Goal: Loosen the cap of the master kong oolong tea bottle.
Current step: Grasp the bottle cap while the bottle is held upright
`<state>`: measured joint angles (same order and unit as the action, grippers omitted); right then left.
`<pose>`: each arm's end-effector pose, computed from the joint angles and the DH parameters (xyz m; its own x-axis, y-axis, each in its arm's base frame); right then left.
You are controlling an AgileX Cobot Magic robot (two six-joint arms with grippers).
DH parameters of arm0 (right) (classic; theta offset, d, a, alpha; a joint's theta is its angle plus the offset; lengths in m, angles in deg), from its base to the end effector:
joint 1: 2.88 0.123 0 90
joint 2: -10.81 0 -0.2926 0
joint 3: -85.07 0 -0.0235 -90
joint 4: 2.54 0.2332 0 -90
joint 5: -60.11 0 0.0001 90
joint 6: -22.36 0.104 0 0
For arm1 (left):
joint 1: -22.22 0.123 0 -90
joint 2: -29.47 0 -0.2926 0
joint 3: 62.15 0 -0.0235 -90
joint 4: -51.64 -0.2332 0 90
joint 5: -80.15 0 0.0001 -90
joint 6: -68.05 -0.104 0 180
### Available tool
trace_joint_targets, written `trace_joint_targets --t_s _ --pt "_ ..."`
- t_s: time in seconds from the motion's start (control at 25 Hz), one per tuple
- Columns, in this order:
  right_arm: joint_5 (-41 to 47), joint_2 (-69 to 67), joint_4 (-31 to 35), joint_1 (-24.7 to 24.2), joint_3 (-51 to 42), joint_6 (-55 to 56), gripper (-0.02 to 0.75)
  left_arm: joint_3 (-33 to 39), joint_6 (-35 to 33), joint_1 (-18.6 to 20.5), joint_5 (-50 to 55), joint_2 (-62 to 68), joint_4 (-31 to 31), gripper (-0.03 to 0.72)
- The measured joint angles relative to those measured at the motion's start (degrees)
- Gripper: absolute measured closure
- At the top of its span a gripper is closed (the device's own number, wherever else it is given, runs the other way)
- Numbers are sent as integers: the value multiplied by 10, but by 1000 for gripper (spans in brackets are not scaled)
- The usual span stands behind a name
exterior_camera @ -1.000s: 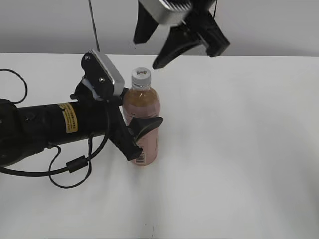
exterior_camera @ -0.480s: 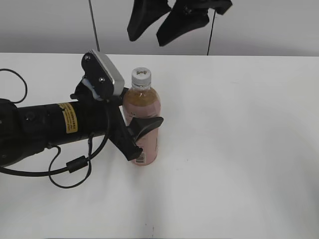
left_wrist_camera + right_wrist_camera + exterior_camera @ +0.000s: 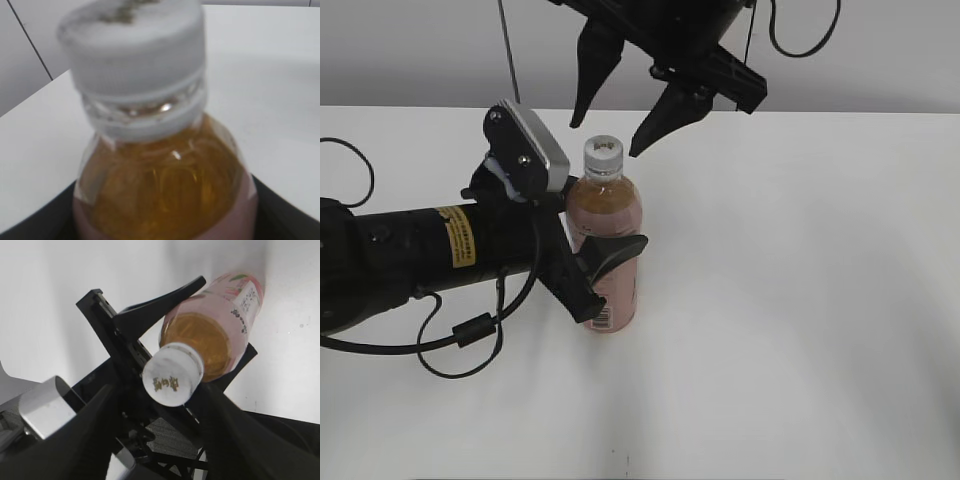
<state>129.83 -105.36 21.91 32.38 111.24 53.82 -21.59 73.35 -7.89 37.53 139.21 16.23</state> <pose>0.3018 0.2629 0.3203 -0.9983 0.0260 -0.0531 -0.0053 0.8555 0.5177 0.2586 -0.1971 0.1694 -0.0248 0.4181 -0.9081 0.8456 0.4933 0.2041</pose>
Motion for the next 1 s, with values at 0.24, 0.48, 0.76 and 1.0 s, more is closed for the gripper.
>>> trace_joint_targets --t_s 0.24,0.48,0.76,1.0 --pt "2 -34 -6 0 35 25 339 0 1 0 1 0 0 232" --pt "6 -57 -16 0 57 33 339 0 4 0 3 -1 3 232" --pt "6 -58 -19 0 59 34 339 0 3 0 3 -1 1 232" --pt "4 -58 -25 0 59 34 339 0 2 0 3 -1 -1 232"
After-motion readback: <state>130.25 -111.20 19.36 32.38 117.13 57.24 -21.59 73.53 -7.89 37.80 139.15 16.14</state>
